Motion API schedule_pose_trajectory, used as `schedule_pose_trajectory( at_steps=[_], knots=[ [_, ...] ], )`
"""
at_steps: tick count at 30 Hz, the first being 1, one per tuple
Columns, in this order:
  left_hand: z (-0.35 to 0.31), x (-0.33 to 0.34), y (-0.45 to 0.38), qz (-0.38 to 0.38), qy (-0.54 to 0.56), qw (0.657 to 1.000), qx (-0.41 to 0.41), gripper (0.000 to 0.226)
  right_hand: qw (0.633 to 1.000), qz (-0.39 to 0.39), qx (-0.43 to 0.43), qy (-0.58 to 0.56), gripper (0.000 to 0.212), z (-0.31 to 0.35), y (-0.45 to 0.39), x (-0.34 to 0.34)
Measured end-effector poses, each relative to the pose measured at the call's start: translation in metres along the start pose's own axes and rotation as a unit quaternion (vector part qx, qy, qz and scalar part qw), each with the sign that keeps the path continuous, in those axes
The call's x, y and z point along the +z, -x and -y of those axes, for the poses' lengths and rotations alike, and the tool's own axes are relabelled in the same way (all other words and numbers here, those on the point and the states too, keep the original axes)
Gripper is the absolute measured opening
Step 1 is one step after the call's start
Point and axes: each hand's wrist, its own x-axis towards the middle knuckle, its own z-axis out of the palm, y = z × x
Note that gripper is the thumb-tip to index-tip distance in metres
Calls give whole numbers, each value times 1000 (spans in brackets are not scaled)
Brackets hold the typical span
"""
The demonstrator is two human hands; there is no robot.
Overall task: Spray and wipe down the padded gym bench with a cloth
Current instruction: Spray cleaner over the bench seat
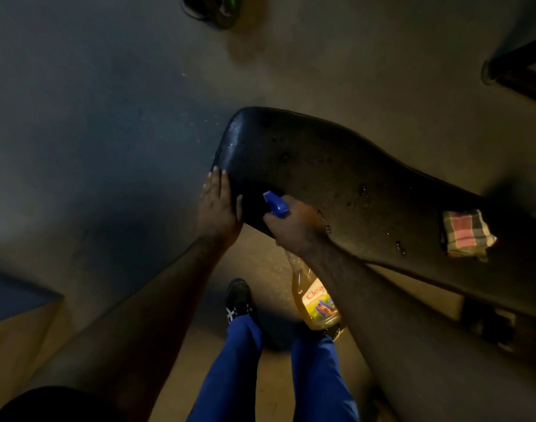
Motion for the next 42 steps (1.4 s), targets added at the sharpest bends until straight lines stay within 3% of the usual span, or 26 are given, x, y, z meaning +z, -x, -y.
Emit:
schedule_pose_trajectory(
  at_steps=[4, 11, 15, 20, 24, 29, 32, 37, 42],
  knots=[
    [9, -3, -1, 30, 17, 999, 7, 66, 998, -47, 20, 31, 12, 8, -3, 15],
    [9, -3, -2, 45, 10, 999, 5, 67, 997, -27, -55, -38, 13, 57, -30, 3],
    [8, -5, -1, 55, 13, 998, 2, 68, 998, -33, -56, -4, 18, 76, -42, 7],
    [4, -14, 0, 64, -7, 998, -3, 69, 999, 26, -26, -16, 22, 61, -27, 12],
    [-9, -25, 16, 57, -29, 998, -11, 68, 998, 15, -34, -46, 12, 44, 1, 5],
    [-55, -38, 43, 25, 10, 997, 66, 50, 990, -7, -13, -139, 12, 15, 40, -21],
    [-93, -31, 46, 67, -6, 992, 106, 37, 978, -18, 6, -207, 9, -15, 60, -52],
    [-178, -1, 50, 140, -46, 974, 172, 45, 959, -90, 18, -266, 12, -79, 83, -123],
    [-289, 43, 62, 198, -108, 950, 214, 52, 930, -226, 0, -291, 13, -157, 104, -201]
  ],
)
